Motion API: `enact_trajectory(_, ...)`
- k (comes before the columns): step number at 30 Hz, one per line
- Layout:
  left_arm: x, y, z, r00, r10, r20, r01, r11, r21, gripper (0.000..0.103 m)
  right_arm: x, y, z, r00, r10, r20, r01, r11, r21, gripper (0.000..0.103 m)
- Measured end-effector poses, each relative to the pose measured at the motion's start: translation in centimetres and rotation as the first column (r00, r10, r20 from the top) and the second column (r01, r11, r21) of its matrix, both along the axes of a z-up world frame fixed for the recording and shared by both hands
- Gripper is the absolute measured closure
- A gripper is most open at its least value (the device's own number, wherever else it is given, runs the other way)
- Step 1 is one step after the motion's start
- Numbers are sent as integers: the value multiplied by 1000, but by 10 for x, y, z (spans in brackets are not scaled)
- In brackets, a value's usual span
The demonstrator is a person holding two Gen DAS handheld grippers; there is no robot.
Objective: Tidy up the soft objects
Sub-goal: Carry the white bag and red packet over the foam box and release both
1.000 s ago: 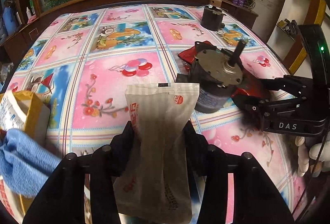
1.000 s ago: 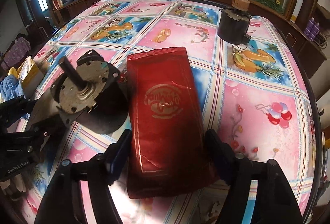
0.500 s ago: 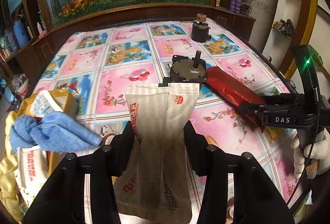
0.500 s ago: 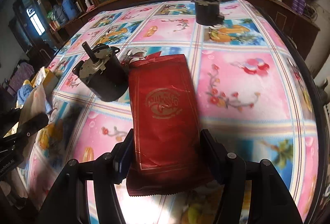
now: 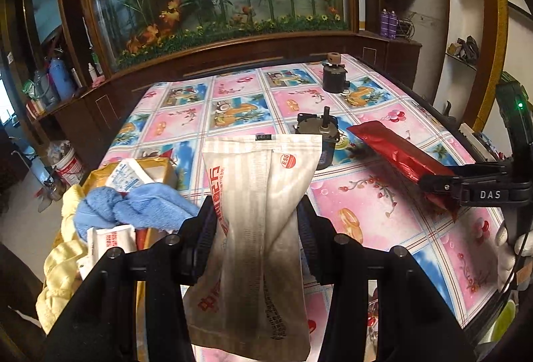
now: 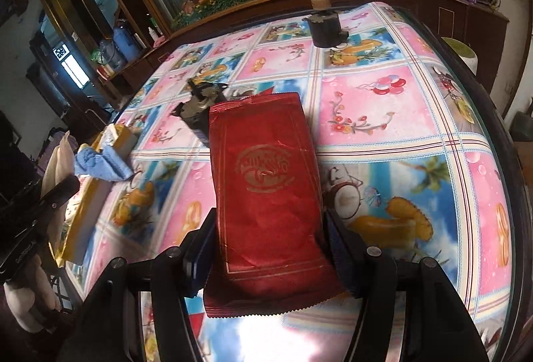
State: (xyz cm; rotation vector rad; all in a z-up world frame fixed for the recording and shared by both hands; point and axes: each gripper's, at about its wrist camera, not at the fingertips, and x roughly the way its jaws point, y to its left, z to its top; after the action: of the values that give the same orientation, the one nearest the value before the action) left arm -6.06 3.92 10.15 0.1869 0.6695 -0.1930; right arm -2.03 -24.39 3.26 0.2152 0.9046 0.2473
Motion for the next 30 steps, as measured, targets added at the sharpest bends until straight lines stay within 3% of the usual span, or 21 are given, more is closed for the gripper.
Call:
enact_trajectory(19, -6, 78, -2, 989, 150, -6, -150, 987, -63, 58, -9, 103, 45, 980, 187, 72, -186, 982, -23, 40)
enact_trajectory(30, -14, 163, 2, 942, 334, -28, -334, 932, -138, 58, -1, 172, 51, 949, 309, 70, -308, 951, -17, 41)
